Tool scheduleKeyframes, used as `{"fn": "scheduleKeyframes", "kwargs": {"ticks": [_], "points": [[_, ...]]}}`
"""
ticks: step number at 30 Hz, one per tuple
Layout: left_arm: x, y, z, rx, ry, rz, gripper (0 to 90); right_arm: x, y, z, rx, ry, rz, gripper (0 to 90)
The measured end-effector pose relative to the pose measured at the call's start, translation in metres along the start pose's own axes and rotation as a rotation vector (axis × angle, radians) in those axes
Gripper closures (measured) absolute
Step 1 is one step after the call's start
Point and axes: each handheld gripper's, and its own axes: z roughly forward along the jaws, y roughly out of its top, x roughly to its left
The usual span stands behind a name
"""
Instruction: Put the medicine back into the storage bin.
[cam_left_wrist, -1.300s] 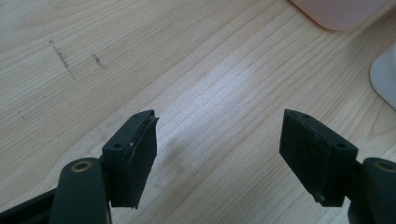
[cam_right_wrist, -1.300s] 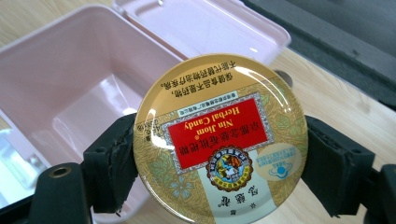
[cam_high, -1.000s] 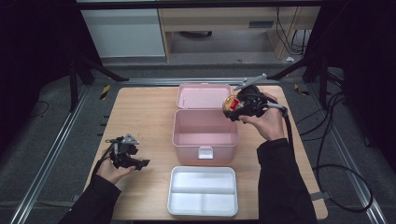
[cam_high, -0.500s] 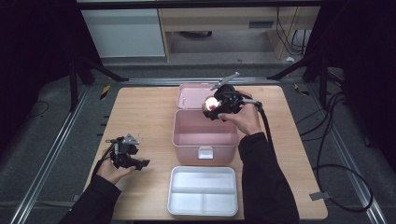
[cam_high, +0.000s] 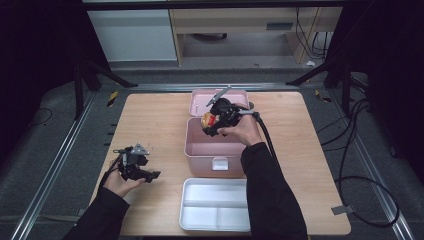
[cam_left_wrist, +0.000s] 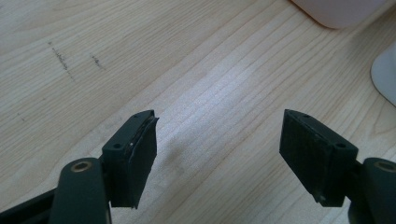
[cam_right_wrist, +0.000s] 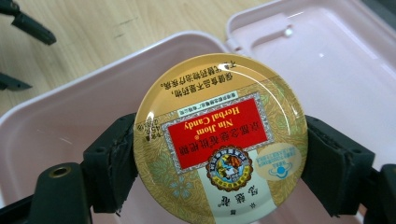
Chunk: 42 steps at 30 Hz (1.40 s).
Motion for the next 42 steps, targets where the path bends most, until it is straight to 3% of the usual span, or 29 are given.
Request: {"fn": "scheduleKeyframes", "kwargs": {"ticks": [9, 24, 36, 42], "points": [[0.0, 0.0, 0.001, 0.001, 0.0, 0.001, 27.4, 0.006, -0.003, 0.022, 0.063, 0.032, -0.042, 20.6], [0.0, 0.0, 0.002, 0.006, 0.0, 0.004, 27.4, 0.007, -0.021, 0.06, 0.175, 0.073, -0.036, 20.4], [-0.001, 0.0, 0.002, 0.007, 0.0, 0.005, 27.3, 0.011, -0.022, 0.06, 0.155, 0.095, -0.029, 16.9], [0.0, 0.0, 0.001, 0.001, -0.001, 0.006, 27.3, 0.007, -0.016, 0.033, 0.068, 0.072, -0.023, 19.2]]}}
